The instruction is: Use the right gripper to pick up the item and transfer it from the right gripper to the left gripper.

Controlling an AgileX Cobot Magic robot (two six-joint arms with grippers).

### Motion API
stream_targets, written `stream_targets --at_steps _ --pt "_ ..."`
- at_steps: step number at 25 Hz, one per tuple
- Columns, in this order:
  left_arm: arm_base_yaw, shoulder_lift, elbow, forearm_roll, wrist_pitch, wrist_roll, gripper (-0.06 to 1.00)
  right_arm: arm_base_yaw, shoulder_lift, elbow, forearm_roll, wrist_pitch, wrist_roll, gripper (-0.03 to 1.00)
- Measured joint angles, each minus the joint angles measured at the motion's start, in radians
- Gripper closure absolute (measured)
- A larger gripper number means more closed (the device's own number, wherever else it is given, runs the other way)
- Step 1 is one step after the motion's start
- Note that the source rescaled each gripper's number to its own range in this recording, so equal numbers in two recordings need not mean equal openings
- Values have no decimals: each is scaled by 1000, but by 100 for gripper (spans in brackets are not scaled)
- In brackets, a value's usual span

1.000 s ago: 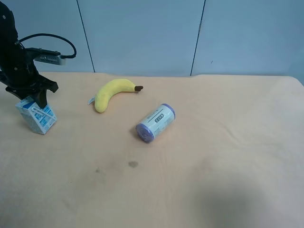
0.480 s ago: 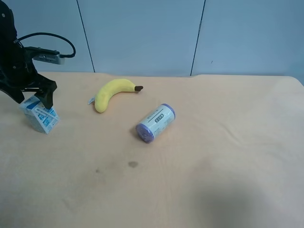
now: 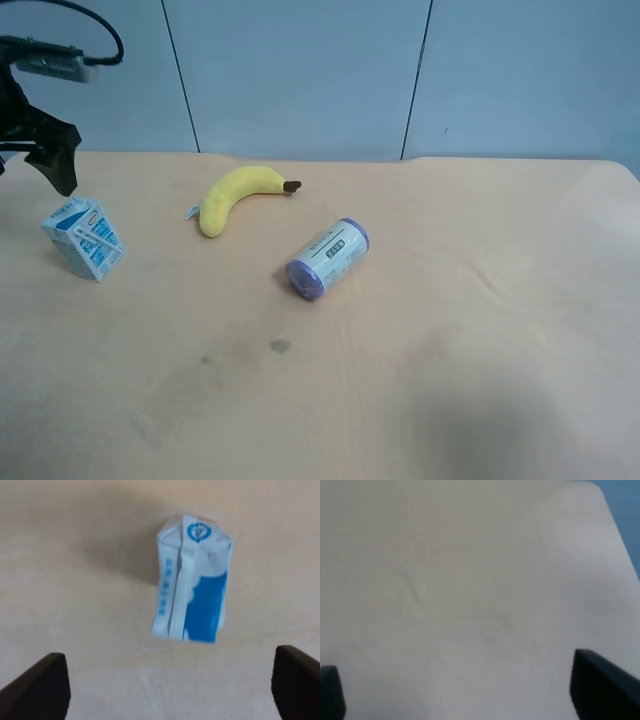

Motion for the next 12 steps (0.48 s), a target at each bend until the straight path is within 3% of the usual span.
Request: stream_targets --at_steps 8,12 --pt "0 -233 0 -6 88 -28 -4 0 0 0 0 0 0 19" --pt "0 -339 3 -54 118 -30 -4 0 0 0 0 0 0 19"
